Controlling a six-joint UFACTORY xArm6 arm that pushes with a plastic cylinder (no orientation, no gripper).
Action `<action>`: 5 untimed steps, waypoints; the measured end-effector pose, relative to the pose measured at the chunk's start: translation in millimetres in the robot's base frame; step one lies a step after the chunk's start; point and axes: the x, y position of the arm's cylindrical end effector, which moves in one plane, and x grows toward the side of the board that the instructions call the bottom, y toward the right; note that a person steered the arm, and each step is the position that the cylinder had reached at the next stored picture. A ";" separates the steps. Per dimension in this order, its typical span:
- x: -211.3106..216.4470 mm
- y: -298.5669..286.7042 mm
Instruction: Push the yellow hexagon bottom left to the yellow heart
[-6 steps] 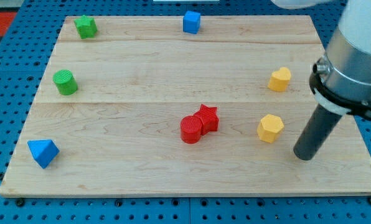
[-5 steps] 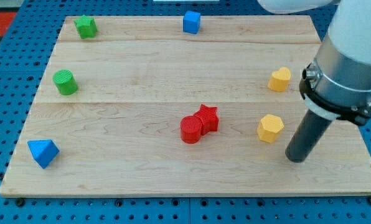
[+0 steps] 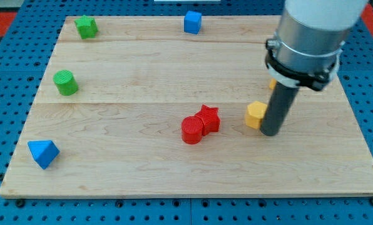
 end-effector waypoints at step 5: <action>-55.8 -6.4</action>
